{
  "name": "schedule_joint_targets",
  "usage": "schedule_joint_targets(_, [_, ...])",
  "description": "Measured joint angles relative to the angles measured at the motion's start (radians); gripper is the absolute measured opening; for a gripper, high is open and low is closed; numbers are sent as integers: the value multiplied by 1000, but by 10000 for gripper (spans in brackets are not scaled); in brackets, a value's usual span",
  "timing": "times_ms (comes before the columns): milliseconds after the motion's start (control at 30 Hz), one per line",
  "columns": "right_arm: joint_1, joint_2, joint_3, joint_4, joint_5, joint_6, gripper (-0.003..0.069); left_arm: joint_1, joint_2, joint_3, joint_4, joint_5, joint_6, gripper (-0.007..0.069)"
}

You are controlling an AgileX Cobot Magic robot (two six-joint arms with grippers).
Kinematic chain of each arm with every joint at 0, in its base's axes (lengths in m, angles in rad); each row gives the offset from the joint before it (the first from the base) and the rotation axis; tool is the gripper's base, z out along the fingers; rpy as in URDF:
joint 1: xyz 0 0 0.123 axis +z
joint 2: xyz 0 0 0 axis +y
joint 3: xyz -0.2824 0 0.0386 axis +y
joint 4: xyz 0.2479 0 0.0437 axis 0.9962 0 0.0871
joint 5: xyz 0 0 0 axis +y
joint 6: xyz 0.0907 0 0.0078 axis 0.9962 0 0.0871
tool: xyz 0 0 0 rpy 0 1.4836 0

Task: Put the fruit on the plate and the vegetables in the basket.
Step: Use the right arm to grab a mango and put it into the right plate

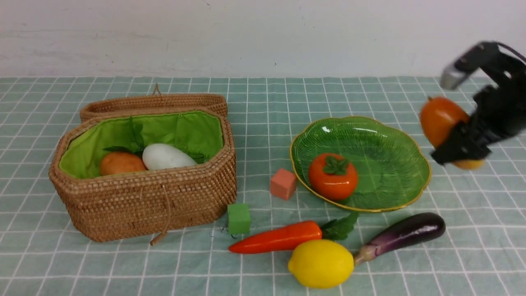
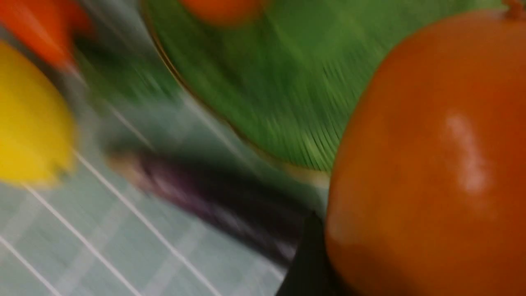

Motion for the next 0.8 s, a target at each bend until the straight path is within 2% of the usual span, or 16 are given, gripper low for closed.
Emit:
schedule_joint_targets(67, [81, 13, -61, 91, -15, -21, 550, 0, 0, 0, 0, 0, 0, 94])
schedule_joint_targets(167, [277, 89, -183, 223, -105, -37, 550, 0, 0, 0, 0, 0, 0, 94])
schedule_joint_targets(200, [334, 122, -220, 244, -137, -37, 550, 0, 0, 0, 0, 0, 0, 94])
schedule_joint_targets(233, [343, 129, -227, 246, -143, -37, 550, 0, 0, 0, 0, 0, 0, 94])
schedule_joint_targets(267, [401, 184, -281, 258, -188, -37, 550, 0, 0, 0, 0, 0, 0, 96])
schedule_joint_targets(367, [493, 300, -395, 274, -284, -36, 550, 0, 0, 0, 0, 0, 0, 99])
schedule_joint_targets(567, [609, 507, -566, 288, -497, 11, 550, 0, 0, 0, 0, 0, 0, 102])
schedule_joint_targets(800, [625, 591, -614, 290, -554, 35, 550, 0, 0, 0, 0, 0, 0, 102])
